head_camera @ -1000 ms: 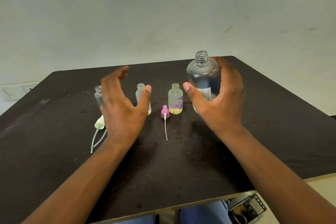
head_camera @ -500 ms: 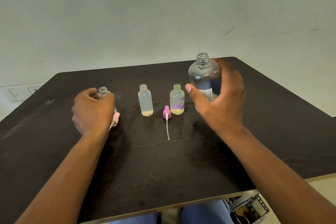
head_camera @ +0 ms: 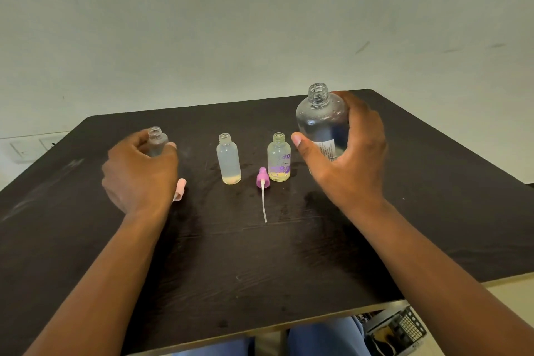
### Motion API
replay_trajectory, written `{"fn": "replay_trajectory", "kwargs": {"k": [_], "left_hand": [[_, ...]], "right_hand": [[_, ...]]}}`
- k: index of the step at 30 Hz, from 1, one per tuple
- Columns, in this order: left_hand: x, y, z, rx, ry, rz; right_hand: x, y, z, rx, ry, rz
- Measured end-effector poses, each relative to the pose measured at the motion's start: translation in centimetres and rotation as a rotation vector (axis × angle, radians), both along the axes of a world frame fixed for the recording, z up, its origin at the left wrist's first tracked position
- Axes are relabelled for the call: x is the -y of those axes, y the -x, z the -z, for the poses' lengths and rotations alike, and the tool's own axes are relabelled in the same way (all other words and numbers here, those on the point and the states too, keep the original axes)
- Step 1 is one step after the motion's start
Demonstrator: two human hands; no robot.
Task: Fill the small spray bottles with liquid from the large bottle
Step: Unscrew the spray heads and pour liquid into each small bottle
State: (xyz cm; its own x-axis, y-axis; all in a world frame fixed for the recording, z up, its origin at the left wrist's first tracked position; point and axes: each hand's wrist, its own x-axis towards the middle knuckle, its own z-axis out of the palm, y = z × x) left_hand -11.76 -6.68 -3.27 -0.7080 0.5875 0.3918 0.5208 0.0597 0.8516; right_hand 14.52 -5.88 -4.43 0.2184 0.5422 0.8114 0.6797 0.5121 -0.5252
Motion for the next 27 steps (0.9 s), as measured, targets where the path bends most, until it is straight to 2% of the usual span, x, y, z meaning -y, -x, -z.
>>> {"fn": "replay_trajectory", "kwargs": {"k": [8, 13, 21, 27], "left_hand": [[0.7, -1.0, -1.0, -0.084, -0.249, -0.005], [1.0, -1.5, -0.7, -0.099, -0.35, 0.134], [1.1, -2.9, 0.3, -0.183, -0.334, 0.41], [0.8, -4.1, 1.3, -0.131, -0.339, 0.606]], "right_hand": [[0.1, -0.1, 0.0, 0.012, -0.006, 0.005], [-0.1, -0.1, 0.1, 0.026, -0.01, 0.009], [-0.2, -0.2, 0.2, 0.044, -0.017, 0.003], [-0.2, -0.1, 0.3, 0.065, -0.028, 0.005]]}}
